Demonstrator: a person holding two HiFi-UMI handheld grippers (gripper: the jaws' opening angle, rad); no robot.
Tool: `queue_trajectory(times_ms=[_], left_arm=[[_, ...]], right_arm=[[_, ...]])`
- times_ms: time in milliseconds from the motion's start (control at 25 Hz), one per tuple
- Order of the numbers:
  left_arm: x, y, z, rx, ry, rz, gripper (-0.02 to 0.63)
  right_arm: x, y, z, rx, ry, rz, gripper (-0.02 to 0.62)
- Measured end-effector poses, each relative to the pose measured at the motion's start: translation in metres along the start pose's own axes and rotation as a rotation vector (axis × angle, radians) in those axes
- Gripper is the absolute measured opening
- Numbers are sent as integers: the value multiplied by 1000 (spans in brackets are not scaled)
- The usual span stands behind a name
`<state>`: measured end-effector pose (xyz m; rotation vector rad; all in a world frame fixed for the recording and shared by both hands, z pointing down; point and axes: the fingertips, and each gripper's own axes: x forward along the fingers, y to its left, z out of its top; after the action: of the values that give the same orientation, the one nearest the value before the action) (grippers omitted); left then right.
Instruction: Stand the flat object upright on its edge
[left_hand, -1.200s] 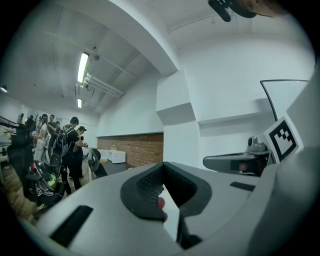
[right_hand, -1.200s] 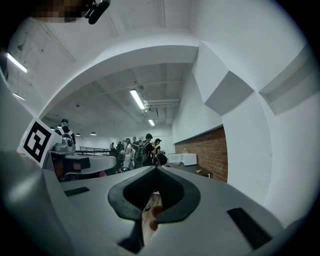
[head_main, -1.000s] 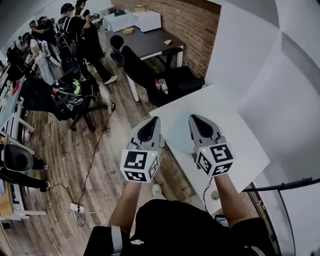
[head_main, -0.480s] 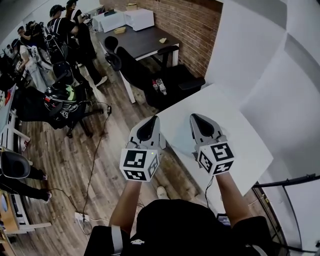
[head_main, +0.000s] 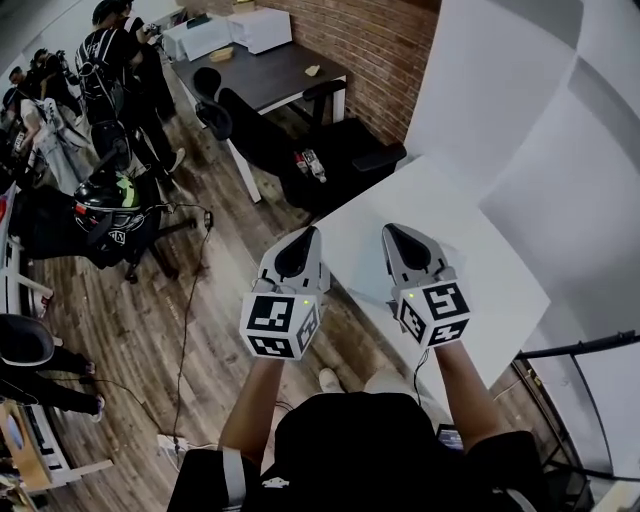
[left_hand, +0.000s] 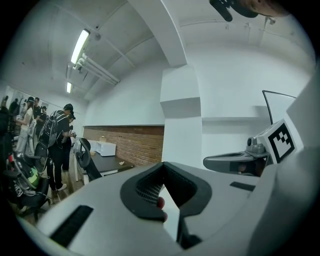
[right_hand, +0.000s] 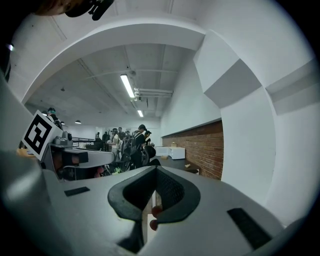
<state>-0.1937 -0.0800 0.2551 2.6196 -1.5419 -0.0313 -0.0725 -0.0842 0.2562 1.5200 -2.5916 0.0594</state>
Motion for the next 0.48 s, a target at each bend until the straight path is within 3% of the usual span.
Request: queue_trajectory(times_ms=[480], left_arm=[[37, -20, -42, -47, 74, -34, 11]], right_arm=[[3, -42, -39, 26, 76, -24, 38]])
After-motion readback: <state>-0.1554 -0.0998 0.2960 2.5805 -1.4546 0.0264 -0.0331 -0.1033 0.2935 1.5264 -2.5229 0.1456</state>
